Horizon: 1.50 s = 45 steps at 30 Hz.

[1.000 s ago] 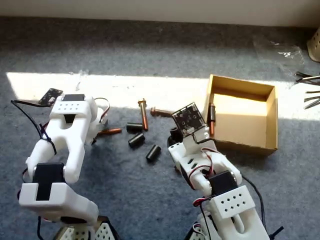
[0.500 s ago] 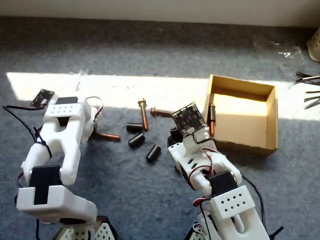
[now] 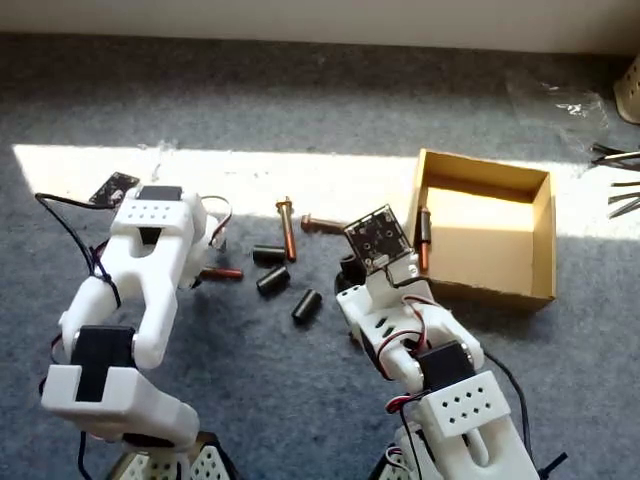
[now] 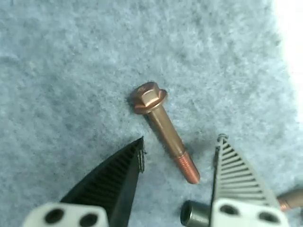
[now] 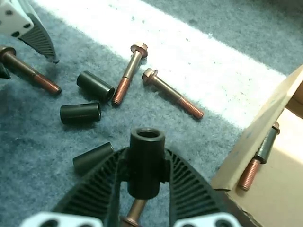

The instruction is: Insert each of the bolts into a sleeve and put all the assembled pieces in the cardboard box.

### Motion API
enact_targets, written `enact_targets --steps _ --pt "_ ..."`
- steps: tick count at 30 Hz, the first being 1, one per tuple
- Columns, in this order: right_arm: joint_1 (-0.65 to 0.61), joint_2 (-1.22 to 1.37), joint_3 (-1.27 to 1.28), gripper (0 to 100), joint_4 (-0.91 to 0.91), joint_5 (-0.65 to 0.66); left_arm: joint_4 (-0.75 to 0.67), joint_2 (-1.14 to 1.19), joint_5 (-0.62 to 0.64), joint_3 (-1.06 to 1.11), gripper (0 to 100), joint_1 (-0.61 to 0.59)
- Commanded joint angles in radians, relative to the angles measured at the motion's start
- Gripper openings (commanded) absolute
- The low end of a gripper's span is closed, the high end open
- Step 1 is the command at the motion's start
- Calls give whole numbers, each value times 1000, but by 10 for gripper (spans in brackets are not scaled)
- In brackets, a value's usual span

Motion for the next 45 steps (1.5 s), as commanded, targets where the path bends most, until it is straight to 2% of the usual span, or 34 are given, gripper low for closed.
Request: enact_targets --steps 1,8,16,23,33,40,42,45 --pt "12 -21 -12 5 -25 9 21 -7 8 -47 231 -5" --pt "12 -21 -12 5 -25 9 21 8 8 -45 231 -33" --pt "12 -21 -12 5 -25 9 14 179 9 -143 231 -70" --pt "12 -21 -12 5 -25 9 107 185 5 -213 231 -73" --pt "12 -21 -12 5 -25 9 107 189 2 -209 231 -139" --pt "12 -21 -12 5 -25 9 107 191 2 -209 230 -142" --pt "12 -21 -12 5 -25 9 107 191 2 -209 197 -142" --pt "12 -21 -12 5 -25 9 104 193 2 -209 71 -143"
